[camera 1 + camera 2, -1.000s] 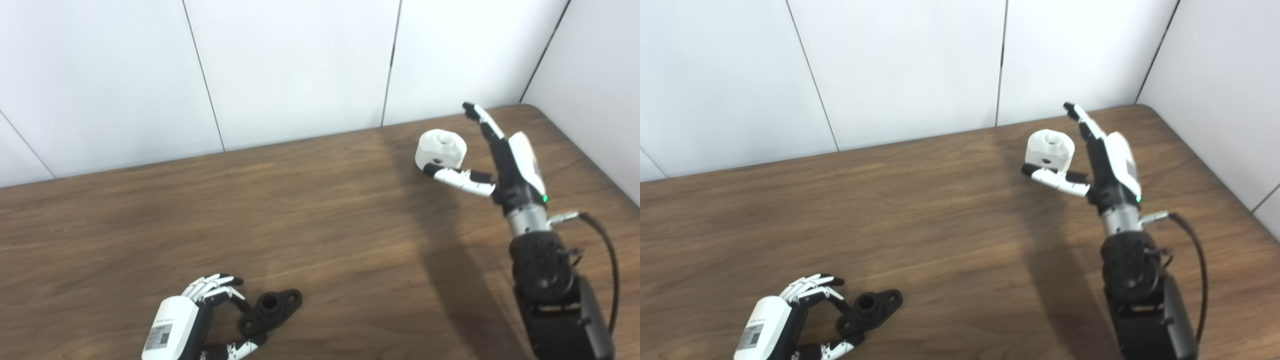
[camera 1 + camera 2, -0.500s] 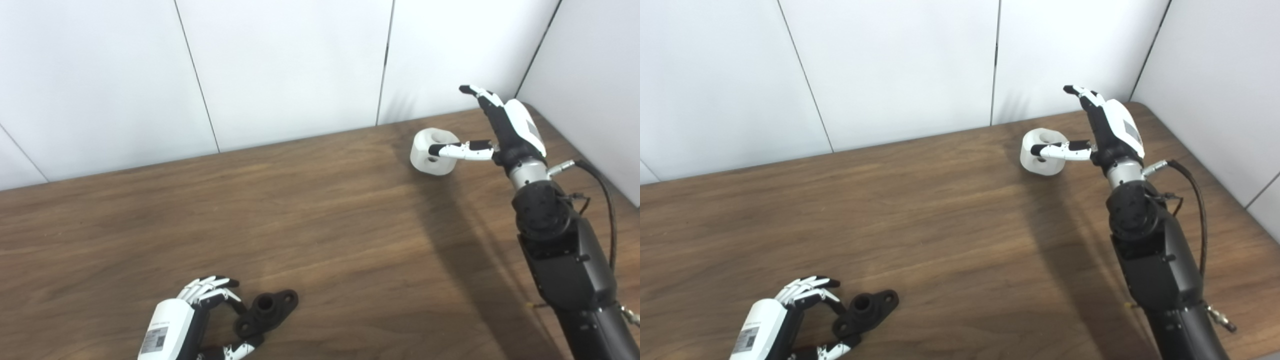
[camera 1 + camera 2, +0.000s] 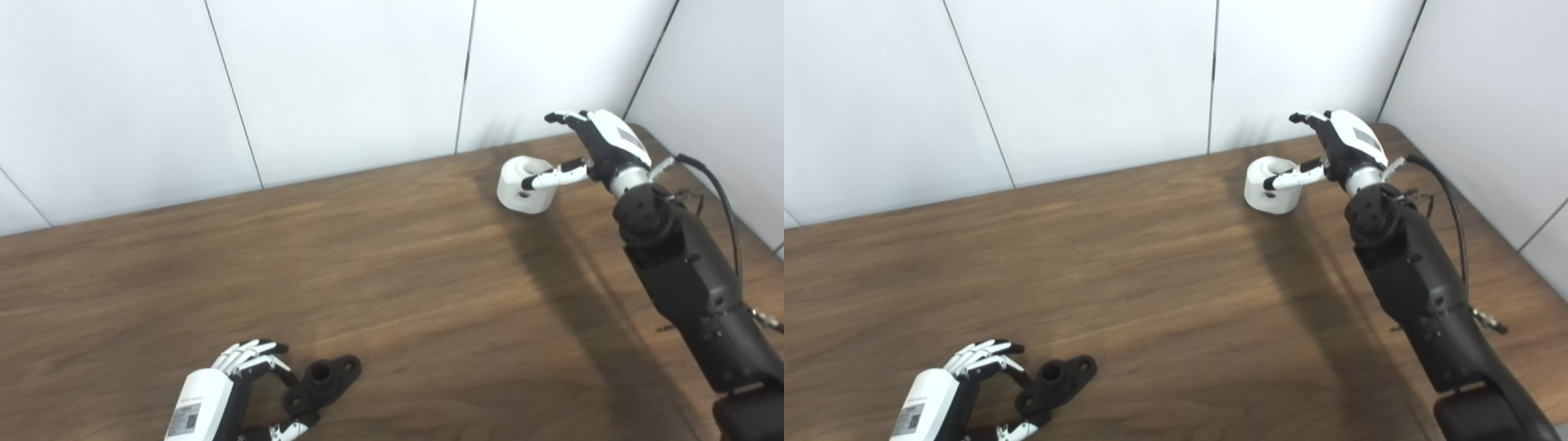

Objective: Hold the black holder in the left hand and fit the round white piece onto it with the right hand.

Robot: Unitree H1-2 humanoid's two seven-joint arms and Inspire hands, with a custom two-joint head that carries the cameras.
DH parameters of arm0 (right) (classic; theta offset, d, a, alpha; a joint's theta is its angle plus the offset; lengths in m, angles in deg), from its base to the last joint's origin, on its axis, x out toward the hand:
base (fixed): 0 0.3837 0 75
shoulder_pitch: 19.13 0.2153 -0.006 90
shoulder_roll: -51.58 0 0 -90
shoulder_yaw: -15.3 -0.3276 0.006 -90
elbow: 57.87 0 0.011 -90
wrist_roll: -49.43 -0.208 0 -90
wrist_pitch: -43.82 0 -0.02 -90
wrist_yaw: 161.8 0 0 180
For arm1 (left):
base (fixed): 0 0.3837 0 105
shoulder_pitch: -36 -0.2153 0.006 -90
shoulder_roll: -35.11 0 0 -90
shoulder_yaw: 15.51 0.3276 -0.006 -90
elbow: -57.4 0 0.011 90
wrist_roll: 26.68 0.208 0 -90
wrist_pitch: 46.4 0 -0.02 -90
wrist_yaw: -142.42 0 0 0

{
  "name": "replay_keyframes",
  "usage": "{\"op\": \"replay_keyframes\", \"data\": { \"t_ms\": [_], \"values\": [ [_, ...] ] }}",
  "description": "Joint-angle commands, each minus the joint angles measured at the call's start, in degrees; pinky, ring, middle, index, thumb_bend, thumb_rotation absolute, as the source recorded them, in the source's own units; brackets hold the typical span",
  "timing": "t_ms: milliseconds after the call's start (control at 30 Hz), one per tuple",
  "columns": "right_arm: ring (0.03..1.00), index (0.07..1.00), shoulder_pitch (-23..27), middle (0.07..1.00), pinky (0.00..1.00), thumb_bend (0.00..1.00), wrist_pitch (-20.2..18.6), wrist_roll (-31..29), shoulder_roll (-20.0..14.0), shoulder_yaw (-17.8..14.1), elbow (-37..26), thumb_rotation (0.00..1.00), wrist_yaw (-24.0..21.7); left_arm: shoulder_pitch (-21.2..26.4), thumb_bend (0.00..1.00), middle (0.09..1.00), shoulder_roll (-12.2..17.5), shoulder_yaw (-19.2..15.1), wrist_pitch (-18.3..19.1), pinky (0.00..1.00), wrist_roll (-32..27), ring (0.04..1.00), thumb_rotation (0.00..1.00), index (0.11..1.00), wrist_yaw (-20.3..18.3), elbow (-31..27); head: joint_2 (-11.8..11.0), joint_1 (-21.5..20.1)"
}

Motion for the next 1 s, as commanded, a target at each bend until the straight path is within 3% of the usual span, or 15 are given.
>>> {"op": "replay_keyframes", "data": {
  "t_ms": [0, 600, 967],
  "values": [
    [1.000, 0.840, 3.89, 0.903, 0.92, 0.89, -0.85, 1.39, -2.40, 0.56, 0.21, 0.31, -0.55, -1.48, 0.52, 0.762, 0.62, 0.66, 1.34, 0.84, 1.31, 0.824, 0.04, 0.486, -2.20, 2.31, 0.06, -0.02],
    [1.000, 0.804, 9.33, 0.894, 0.99, 0.89, -1.29, 4.76, -6.21, 8.20, 6.04, 0.36, -9.28, -1.93, 0.52, 0.760, 0.74, 0.39, 2.54, 0.83, 1.12, 0.821, 0.04, 0.486, -3.85, -0.55, 1.32, 0.24],
    [0.999, 0.757, 9.84, 0.871, 0.97, 0.87, -1.36, 6.33, -6.16, 8.30, 6.90, 0.33, -11.70, -1.86, 0.52, 0.754, 0.28, 0.29, 3.11, 0.81, 1.32, 0.811, 0.04, 0.486, -4.56, -1.56, 1.46, 0.78]
  ]
}}
